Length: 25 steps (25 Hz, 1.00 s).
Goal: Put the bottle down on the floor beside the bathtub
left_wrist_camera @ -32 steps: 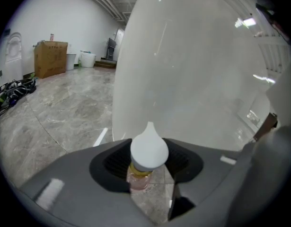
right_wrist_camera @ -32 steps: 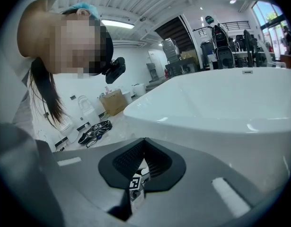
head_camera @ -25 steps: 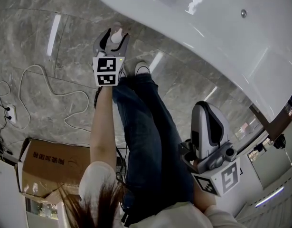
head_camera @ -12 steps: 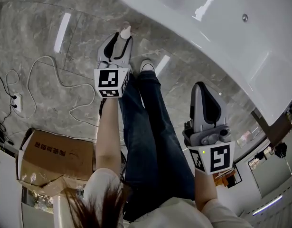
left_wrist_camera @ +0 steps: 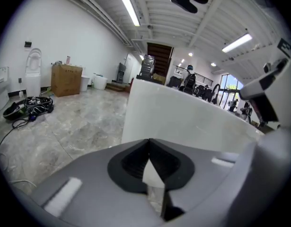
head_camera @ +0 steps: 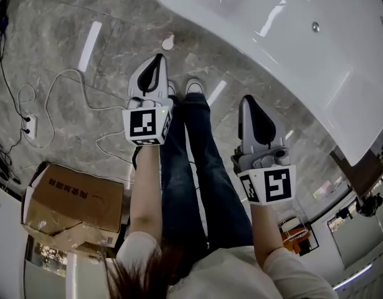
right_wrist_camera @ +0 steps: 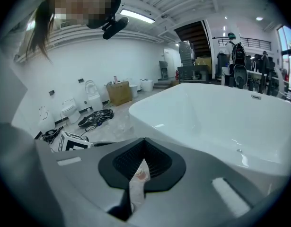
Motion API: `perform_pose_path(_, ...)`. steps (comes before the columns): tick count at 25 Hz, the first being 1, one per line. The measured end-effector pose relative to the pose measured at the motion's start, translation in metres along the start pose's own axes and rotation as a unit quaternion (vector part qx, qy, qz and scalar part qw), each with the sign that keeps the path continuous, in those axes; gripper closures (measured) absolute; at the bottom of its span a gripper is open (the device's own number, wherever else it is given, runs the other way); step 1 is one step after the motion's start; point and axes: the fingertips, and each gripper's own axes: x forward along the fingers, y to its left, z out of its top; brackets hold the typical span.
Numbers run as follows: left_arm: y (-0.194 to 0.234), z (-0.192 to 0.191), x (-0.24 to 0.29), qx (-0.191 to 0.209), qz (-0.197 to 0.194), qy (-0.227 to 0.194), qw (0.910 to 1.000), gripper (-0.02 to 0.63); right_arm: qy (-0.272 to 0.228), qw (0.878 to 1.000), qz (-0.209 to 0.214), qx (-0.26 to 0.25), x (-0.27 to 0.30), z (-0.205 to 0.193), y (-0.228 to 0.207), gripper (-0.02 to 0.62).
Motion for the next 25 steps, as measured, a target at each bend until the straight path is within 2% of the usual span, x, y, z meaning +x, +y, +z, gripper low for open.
perform_pose_path(7, -0.009, 0.063, -0.041, 0.022, 0.011, -0.024, 0.9994, 0.557, -0.011, 1.0, 0.011, 0.01, -0.018, 0.022, 0.011, 0.597)
perform_pose_path(12, -0.015, 0.115, -0.072, 0.018, 0.016, -0.044, 0.9988, 0.557, -0.022, 0.999, 0.024, 0.023, -0.033, 0.043, 0.02, 0.597)
perform_pose_path(16, -0.029, 0.157, -0.096, 0.019, -0.007, -0.058, 0.9981, 0.557, -0.035, 0.999, 0.03, 0.027, -0.046, 0.067, 0.027, 0.597)
perform_pose_path(20, -0.04, 0.209, -0.119, 0.044, -0.033, -0.077, 0.9955, 0.557, -0.054, 0.997, 0.038, 0.027, -0.058, 0.096, 0.035, 0.597)
perform_pose_path(23, -0.047, 0.249, -0.148, 0.035, -0.038, -0.097, 0.994, 0.557, -0.067, 0.996, 0.048, 0.021, -0.074, 0.12, 0.046, 0.597)
perform_pose_path(25, -0.047, 0.274, -0.169, 0.046, -0.033, -0.113, 0.992, 0.557, -0.079, 0.995, 0.056, 0.014, -0.084, 0.139, 0.053, 0.597)
